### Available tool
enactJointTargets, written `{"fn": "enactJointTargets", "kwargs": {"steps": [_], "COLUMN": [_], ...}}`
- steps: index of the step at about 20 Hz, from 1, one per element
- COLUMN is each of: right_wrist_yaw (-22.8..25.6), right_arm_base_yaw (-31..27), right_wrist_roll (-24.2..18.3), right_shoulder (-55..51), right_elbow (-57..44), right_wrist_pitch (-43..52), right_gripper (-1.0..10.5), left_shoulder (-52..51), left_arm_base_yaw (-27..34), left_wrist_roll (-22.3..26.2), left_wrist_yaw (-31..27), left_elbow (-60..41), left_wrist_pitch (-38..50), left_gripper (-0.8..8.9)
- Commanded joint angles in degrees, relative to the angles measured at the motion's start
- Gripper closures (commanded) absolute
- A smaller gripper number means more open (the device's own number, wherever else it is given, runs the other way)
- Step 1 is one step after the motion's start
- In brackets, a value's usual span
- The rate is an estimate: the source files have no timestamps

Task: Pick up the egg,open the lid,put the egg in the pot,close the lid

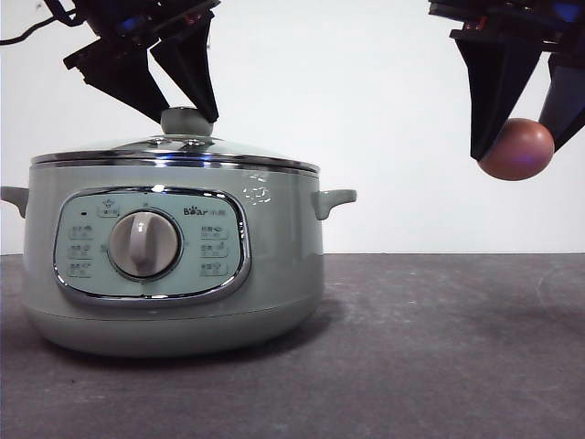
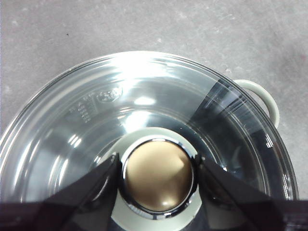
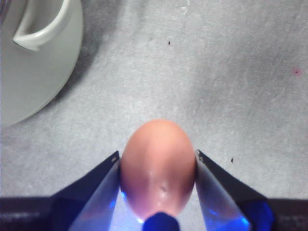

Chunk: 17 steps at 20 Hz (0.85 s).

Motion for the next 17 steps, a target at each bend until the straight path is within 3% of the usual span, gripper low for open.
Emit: {"fn": "enactJointTargets", "kwargs": {"steps": [1, 8, 10, 17], "right_wrist_yaw": [0.09, -0.81, -3.89, -8.04], "right_arm_base_yaw": [0.00, 0.11, 0.15, 3.58], "right_wrist_roll": [-0.26, -0.28, -0.33, -2.93], "right_shoulder": [-0.15, -0.15, -0.15, 0.28], "right_elbow": [-0.31, -0.15, 0.72, 7.37], "right_wrist_pitch": [0.57, 3.30, 4.24, 9.99], "right_gripper": [9.6, 9.6, 9.6, 9.6], "left_shoulder": [0.35, -0.20, -0.98, -6.58], "left_arm_base_yaw": [-0.24, -0.24, -0.24, -0.24], "left_wrist_roll": [1.36, 1.77, 1.81, 4.39], "left_wrist_yaw": [0.20, -0.46, -1.29, -6.73], "left_elbow": [0.02, 1.62, 3.43, 12.59], "left_wrist_pitch": [-0.57, 1.62, 1.42, -5.62], "left_gripper": [8.22, 8.22, 8.22, 8.22]}}
